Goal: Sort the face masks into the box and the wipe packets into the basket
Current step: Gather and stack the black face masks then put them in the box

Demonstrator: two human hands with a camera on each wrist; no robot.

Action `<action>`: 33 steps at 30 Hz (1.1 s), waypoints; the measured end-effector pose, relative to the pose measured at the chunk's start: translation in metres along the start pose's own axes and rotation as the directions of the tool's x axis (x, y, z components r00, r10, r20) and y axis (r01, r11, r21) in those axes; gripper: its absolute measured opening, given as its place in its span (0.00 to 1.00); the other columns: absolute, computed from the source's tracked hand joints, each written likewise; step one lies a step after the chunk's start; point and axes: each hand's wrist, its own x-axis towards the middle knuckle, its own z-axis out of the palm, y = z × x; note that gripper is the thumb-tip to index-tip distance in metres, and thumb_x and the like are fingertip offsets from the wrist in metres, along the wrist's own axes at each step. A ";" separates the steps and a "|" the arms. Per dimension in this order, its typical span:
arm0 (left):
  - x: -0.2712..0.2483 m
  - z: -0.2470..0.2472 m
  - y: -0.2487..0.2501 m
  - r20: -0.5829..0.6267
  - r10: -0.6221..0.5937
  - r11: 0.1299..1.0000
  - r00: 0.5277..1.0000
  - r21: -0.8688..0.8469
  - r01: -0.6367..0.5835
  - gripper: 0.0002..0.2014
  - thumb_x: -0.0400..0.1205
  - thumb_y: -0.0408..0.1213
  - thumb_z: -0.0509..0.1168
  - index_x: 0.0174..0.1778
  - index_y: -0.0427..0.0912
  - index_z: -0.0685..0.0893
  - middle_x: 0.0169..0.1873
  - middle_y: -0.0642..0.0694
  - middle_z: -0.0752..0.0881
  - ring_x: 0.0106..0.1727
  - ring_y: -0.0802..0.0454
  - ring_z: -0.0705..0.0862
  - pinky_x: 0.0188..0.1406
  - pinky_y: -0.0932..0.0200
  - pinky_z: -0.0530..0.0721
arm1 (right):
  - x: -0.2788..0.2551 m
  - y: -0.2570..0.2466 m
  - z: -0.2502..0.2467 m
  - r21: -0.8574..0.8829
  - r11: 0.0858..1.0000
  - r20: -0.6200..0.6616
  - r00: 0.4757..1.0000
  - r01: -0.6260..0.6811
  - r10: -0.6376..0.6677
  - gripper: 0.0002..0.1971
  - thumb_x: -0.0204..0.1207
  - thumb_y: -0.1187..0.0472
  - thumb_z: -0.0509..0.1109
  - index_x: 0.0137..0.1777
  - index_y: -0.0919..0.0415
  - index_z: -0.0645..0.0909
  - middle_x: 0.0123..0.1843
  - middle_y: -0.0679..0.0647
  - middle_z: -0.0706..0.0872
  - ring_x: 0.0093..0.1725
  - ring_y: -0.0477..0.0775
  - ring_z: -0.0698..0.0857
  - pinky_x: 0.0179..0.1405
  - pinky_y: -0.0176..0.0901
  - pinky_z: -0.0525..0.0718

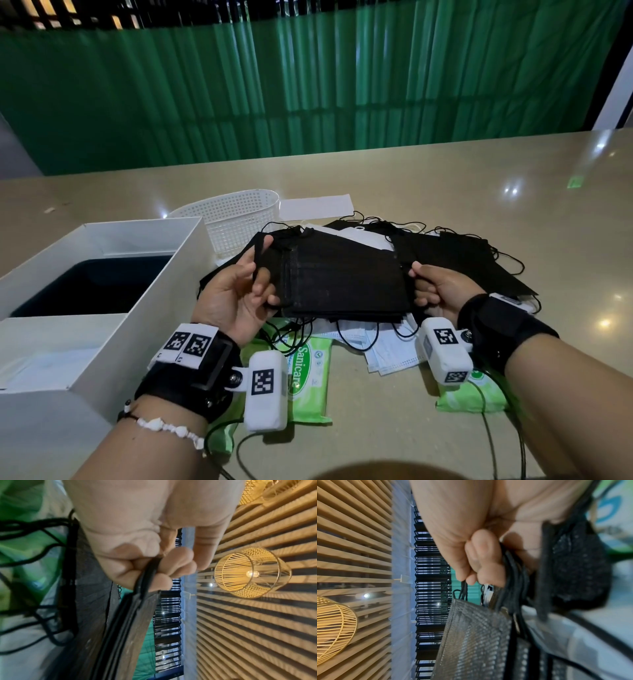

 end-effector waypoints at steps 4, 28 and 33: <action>0.000 0.004 0.001 -0.035 -0.067 0.991 0.997 0.111 0.071 0.37 0.50 0.40 0.80 0.59 0.53 0.85 0.22 0.45 0.76 0.19 0.52 0.73 0.23 0.63 0.81 | -0.001 0.000 0.001 -0.003 1.000 -0.010 1.000 -0.003 0.003 0.14 0.84 0.60 0.58 0.36 0.63 0.71 0.13 0.48 0.63 0.11 0.42 0.63 0.14 0.31 0.73; -0.003 0.017 0.008 -0.266 0.020 0.876 0.964 0.470 0.111 0.16 0.81 0.31 0.57 0.55 0.57 0.80 0.44 0.44 0.87 0.13 0.60 0.67 0.16 0.71 0.69 | -0.009 -0.002 0.001 -0.103 0.994 0.028 0.999 -0.031 0.034 0.09 0.78 0.73 0.63 0.56 0.68 0.78 0.26 0.53 0.76 0.16 0.40 0.68 0.15 0.30 0.73; -0.003 0.026 0.019 -0.249 0.073 0.873 0.966 0.484 0.059 0.17 0.83 0.30 0.55 0.56 0.58 0.79 0.27 0.50 0.77 0.14 0.60 0.67 0.17 0.70 0.68 | -0.013 -0.004 0.005 -0.179 0.983 0.058 0.997 -0.043 0.055 0.05 0.78 0.73 0.63 0.48 0.70 0.80 0.23 0.52 0.78 0.15 0.40 0.67 0.15 0.30 0.72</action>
